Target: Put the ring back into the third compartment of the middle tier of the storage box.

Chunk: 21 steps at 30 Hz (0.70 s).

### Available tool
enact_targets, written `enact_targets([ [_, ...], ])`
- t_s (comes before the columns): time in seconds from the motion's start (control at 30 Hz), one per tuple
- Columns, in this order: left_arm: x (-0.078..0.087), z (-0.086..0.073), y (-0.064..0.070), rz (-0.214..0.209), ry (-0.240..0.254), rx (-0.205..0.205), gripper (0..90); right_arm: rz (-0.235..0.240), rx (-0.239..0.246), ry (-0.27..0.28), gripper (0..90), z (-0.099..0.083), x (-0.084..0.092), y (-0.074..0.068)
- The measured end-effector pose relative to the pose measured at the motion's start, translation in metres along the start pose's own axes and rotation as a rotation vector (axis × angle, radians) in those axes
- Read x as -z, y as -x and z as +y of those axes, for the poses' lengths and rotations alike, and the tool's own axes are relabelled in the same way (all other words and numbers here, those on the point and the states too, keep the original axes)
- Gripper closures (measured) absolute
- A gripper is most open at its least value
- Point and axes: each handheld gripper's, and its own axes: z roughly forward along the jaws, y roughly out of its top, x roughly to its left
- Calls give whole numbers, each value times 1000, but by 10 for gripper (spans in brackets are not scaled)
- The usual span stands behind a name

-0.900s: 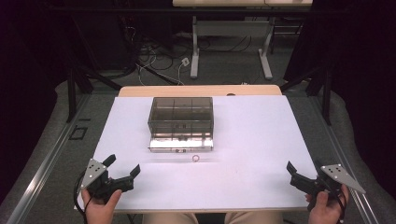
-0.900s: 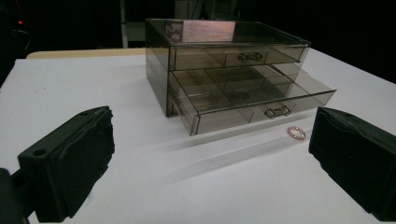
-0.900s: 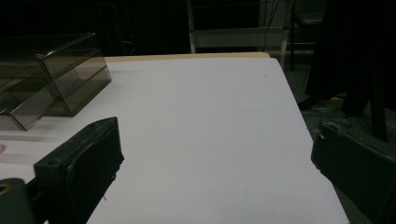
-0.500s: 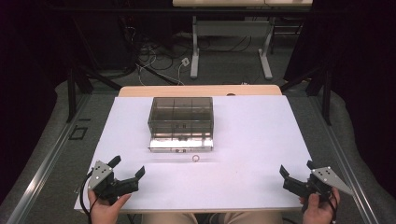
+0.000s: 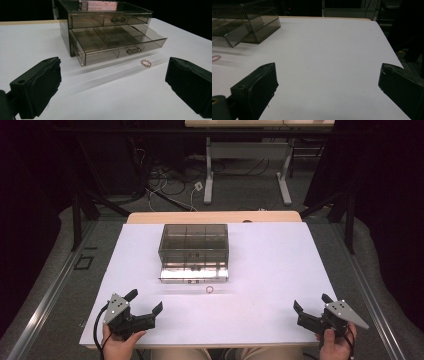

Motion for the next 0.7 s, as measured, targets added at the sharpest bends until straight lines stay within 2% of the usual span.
enact_targets([
  [0.3, -11, -2, 12, -22, -39, -42, 73, -3, -1, -20, 20, -2, 0, 2],
  [0.4, -15, -3, 15, -32, -50, -36, 103, -3, -8, -15, 22, -3, -1, 3],
  [0.5, -17, -3, 18, -42, -58, -35, 155, -4, -18, -33, 23, -3, -1, 3],
  [0.7, -24, -3, 24, -70, -72, -26, 163, 2, -26, -28, 25, -4, -2, 5],
])
